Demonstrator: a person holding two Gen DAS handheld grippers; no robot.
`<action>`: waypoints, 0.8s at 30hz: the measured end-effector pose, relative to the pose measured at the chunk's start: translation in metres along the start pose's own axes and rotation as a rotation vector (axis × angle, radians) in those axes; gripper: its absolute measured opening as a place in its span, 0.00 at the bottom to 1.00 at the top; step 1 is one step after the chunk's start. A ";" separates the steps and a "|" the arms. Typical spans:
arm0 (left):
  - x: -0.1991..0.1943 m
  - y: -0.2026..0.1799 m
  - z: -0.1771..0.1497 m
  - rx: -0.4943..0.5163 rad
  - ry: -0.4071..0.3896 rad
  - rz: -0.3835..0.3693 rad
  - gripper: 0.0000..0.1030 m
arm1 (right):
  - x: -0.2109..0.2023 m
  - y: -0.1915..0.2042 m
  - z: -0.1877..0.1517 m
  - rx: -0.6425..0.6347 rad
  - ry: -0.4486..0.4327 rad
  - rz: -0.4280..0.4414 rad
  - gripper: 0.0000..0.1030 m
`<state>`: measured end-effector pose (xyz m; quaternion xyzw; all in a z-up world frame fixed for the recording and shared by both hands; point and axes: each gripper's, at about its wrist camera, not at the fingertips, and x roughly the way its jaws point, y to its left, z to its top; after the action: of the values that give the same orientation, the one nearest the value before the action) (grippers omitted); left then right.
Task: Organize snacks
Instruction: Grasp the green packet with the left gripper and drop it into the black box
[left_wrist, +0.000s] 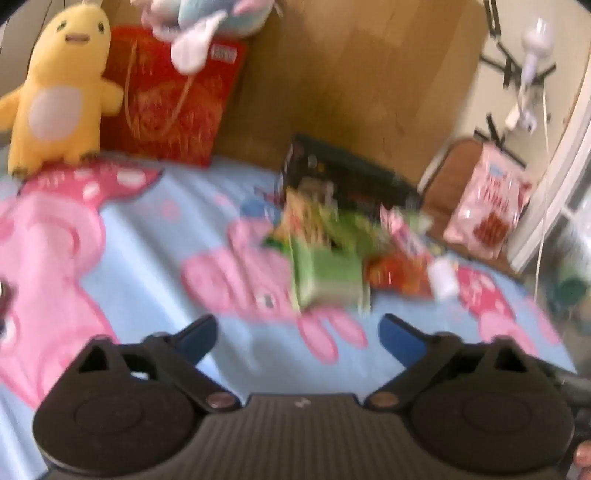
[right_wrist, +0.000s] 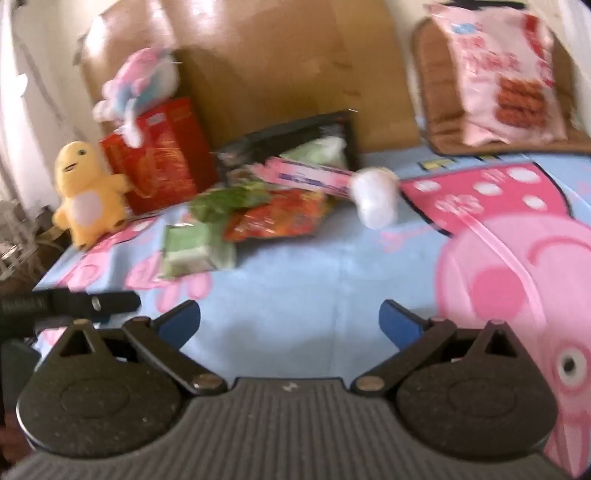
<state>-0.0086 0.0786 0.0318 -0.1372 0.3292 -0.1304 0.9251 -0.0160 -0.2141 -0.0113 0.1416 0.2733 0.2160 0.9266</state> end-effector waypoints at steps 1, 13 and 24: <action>0.002 0.002 0.008 -0.010 0.000 -0.023 0.80 | 0.004 0.005 0.005 -0.034 0.008 0.026 0.93; 0.074 0.014 0.020 -0.099 0.136 -0.157 0.29 | 0.100 0.040 0.032 -0.184 0.149 0.141 0.61; -0.008 -0.018 0.045 0.030 -0.048 -0.161 0.26 | 0.046 0.062 0.042 -0.171 0.113 0.333 0.55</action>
<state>0.0117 0.0720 0.0758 -0.1523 0.2928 -0.2059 0.9213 0.0230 -0.1440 0.0258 0.0931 0.2782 0.3962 0.8700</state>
